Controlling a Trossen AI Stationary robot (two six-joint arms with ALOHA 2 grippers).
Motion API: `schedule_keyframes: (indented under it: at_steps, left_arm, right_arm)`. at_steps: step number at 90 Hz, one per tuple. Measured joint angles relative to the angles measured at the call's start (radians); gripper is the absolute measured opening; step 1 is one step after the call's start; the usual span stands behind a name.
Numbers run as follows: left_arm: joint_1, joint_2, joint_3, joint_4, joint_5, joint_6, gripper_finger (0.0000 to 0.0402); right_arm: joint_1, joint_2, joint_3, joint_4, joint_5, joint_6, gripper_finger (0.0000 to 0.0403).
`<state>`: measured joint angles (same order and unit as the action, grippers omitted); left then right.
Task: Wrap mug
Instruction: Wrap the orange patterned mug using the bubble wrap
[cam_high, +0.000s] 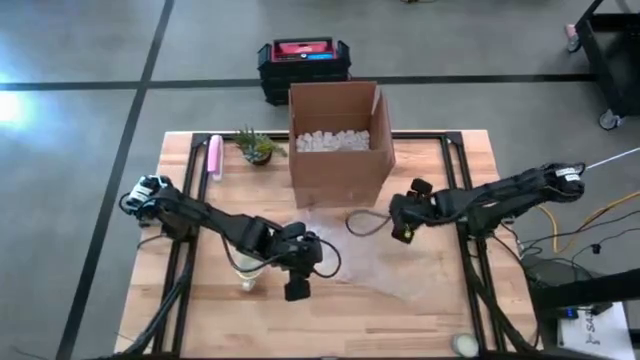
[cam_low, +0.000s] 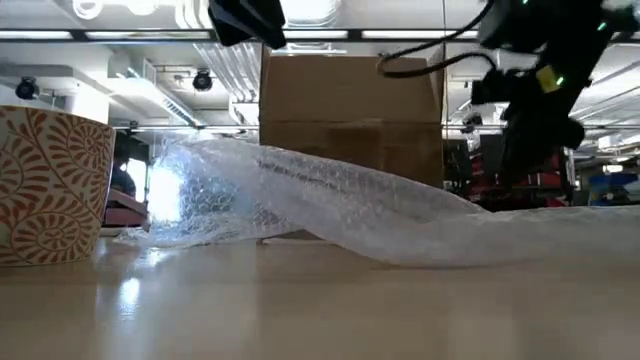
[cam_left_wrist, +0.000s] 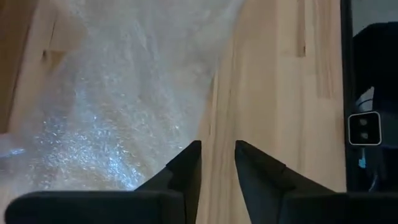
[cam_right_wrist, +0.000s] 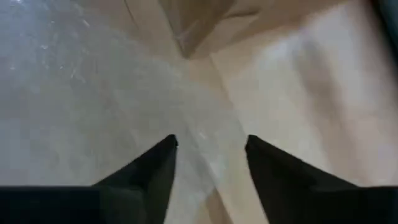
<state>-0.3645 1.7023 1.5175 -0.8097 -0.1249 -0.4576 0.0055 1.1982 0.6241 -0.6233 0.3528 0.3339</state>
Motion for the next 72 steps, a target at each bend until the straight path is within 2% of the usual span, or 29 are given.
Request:
schedule_keyframes:
  at_steps: [13, 23, 33, 51, 60, 72]
  left_arm:
    - [-0.001, 0.000, -0.001, 0.001, 0.000, 0.000, 0.0094]
    - [-0.001, 0.000, -0.001, 0.002, 0.000, 0.007, 0.0098]
    - [-0.001, 0.001, -0.001, 0.003, -0.002, 0.021, 0.0102]
    - [-0.001, 0.002, -0.001, 0.003, -0.050, 0.031, 0.0106]
    - [-0.001, 0.002, -0.001, 0.003, -0.051, 0.031, 0.0103]
    - [-0.001, 0.002, -0.001, 0.003, -0.051, 0.031, 0.0098]
  right_arm:
    - [-0.163, 0.013, -0.095, 0.165, -0.166, -0.068, 0.0231]
    - [-0.221, 0.015, -0.149, 0.242, -0.252, -0.096, 0.0228]
    - [-0.220, 0.015, -0.163, 0.245, -0.272, -0.115, 0.0180]
    - [-0.220, 0.015, -0.163, 0.243, -0.373, -0.160, 0.0019]
    - [-0.213, 0.003, -0.145, 0.202, -0.412, -0.166, 0.0015]
    - [-0.155, -0.061, -0.072, 0.084, -0.413, -0.175, 0.0004]
